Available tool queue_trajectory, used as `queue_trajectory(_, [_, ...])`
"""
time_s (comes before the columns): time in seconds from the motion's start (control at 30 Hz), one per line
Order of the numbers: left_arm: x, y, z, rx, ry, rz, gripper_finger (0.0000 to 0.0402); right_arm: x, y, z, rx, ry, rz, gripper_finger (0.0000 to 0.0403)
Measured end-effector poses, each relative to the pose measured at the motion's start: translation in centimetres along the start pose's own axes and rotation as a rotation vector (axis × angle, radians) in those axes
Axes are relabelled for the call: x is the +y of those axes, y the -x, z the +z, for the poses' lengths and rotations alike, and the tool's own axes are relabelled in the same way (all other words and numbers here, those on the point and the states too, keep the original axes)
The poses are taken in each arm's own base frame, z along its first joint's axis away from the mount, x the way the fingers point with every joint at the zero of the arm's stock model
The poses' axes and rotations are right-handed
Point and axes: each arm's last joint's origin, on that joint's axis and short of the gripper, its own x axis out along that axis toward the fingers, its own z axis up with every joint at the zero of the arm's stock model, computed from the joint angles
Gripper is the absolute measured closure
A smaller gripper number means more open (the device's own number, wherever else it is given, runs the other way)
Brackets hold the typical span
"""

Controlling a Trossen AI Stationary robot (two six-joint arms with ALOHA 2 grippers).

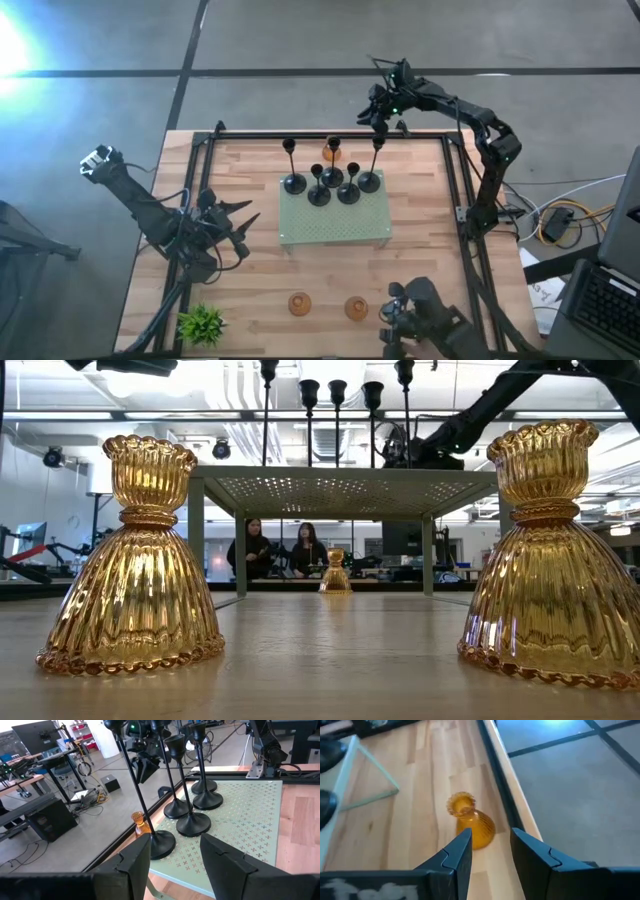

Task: Pick & Place candle stick holders
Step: Put the top yellow glass candle holder on the shelf

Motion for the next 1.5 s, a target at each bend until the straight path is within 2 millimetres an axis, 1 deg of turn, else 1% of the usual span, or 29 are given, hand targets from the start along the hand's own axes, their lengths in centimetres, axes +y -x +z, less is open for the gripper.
queue_trajectory(0.13, [0.0, 0.0, 0.0, 0.000, 0.001, 0.000, 0.0225, 0.2, -1.1, -0.5, -0.026, -0.089, 0.000, 0.0278])
queue_trajectory(0.27, [0.0, 0.0, 0.0, 0.000, 0.000, -0.001, 0.0225, 0.7, -2.2, -0.7, -0.001, -0.133, 0.009, 0.0276])
queue_trajectory(0.37, [0.0, 0.0, 0.0, 0.000, 0.000, 0.000, 0.0225, 0.6, -3.0, -0.9, 0.030, -0.138, -0.037, 0.0275])
queue_trajectory(0.6, [0.0, 0.0, 0.0, 0.000, 0.000, 0.000, 0.0225, 0.0, -4.1, -1.1, 0.046, -0.162, -0.052, 0.0275])
queue_trajectory(0.77, [0.0, 0.0, 0.0, 0.000, 0.000, 0.000, 0.0225, 0.4, -5.1, -1.3, 0.065, -0.163, -0.035, 0.0275])
queue_trajectory(0.97, [0.0, 0.0, 0.0, 0.000, 0.001, 0.000, 0.0225, 0.8, -6.7, -1.5, 0.067, -0.165, -0.015, 0.0275])
queue_trajectory(1.1, [0.0, 0.0, 0.0, 0.000, 0.000, 0.000, 0.0225, 1.2, -7.0, -1.2, 0.057, -0.165, -0.010, 0.0275])
queue_trajectory(1.27, [0.0, 0.0, 0.0, 0.000, 0.000, 0.000, 0.0225, 1.3, -7.0, -0.9, 0.050, -0.194, -0.013, 0.0275])
queue_trajectory(1.5, [0.0, 0.0, 0.0, 0.000, 0.000, 0.001, 0.0225, 1.5, -7.4, -0.6, 0.038, -0.202, -0.057, 0.0275])
